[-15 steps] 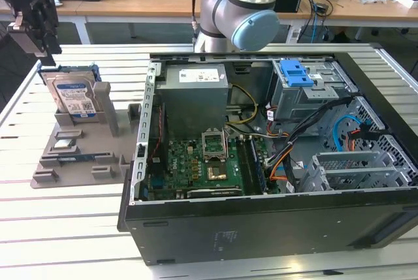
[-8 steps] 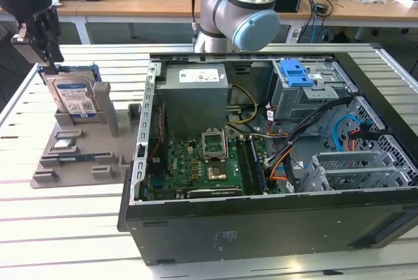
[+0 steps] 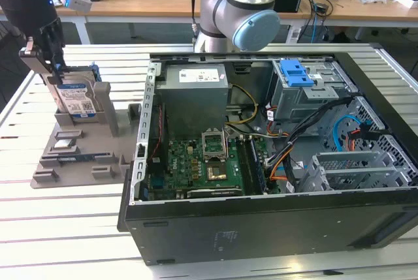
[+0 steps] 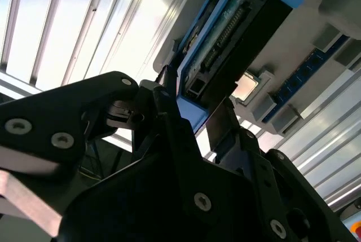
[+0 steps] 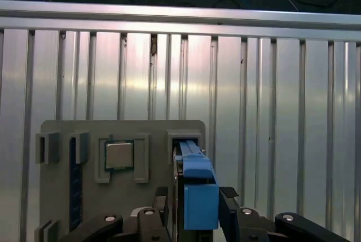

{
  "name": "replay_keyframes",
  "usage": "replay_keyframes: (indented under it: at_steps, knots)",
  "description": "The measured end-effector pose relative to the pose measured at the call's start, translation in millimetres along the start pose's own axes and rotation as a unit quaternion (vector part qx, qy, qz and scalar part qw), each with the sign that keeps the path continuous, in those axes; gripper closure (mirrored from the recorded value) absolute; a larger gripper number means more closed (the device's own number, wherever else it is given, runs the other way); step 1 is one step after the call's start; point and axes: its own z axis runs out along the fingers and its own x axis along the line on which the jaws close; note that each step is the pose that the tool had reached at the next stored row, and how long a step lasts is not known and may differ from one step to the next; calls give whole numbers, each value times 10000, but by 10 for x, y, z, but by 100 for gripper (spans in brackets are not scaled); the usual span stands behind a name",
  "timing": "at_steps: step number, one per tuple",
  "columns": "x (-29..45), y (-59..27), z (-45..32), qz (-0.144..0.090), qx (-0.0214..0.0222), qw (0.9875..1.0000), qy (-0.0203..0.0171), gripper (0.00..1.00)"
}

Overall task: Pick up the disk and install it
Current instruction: 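Pick up the disk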

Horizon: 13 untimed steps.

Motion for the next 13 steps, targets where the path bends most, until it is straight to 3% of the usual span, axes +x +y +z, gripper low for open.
replay_keyframes:
  at_steps: [3,6,13]
  knots:
    - [2,-3,92,-25,0,10000,1,52]
    - [2,-5,134,-37,-1,10000,1,52]
    - [2,-5,140,-39,-1,10000,1,52]
